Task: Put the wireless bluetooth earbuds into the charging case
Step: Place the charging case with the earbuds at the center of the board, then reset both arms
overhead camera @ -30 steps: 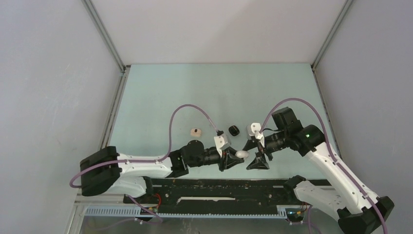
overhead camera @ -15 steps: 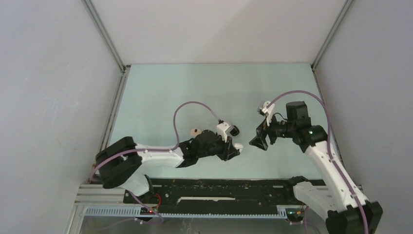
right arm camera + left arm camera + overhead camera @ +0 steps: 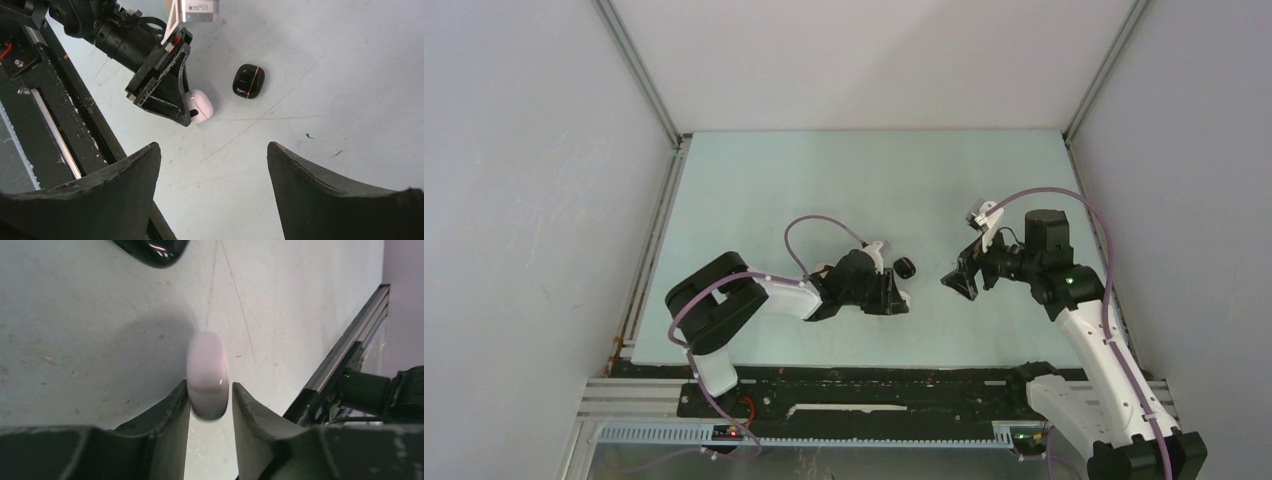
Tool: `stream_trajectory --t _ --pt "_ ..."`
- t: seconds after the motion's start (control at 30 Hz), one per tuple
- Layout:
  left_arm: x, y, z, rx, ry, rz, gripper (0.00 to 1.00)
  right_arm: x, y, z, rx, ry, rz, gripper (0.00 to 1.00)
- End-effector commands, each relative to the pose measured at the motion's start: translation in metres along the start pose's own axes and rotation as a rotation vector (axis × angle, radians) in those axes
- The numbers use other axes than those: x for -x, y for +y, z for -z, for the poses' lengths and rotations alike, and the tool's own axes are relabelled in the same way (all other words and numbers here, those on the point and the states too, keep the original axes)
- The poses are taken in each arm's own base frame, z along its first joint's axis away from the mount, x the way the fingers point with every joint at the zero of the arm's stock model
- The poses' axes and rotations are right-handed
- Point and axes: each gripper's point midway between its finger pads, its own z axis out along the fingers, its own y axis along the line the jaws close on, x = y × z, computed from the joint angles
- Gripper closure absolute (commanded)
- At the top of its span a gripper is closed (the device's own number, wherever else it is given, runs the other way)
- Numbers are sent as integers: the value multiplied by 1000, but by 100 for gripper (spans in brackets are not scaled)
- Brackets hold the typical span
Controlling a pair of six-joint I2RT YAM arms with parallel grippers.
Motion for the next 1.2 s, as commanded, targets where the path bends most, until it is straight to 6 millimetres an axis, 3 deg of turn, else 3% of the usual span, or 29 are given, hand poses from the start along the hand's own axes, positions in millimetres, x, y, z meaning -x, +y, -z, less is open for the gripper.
stream_trajectory --t 0.0,0.13,0.17,0.23,0.27,0.37,0.53,0.7,0.87,1.03,1.17 --pt "11 -4 3 -27 9 92 57 4 -10 -1 -45 -14 5 20" --pt "2 20 12 85 58 63 44 2 -18 -2 -78 -1 0 19" --pt "1 25 15 116 68 41 37 2 -20 -3 -85 1 -1 19" --pt "1 36 24 180 86 -12 2 2 -23 -2 -102 3 -2 18" --pt "4 39 29 208 84 -41 1 2 -24 -1 -109 2 -2 18" --pt "19 49 57 318 64 -134 0 3 -30 2 -141 -5 -8 17" --pt "76 56 118 528 -87 -291 0 21 -46 11 -227 -61 -41 14" --pt "120 41 165 532 -312 -263 0 46 -75 18 -373 -114 -111 11" --pt "157 38 237 625 -494 -265 0 76 -94 26 -449 -213 -172 7" --pt "171 48 309 734 -652 -276 0 100 -110 30 -506 -293 -257 3" --pt "168 70 341 828 -703 -327 0 99 -123 25 -538 -277 -280 3"
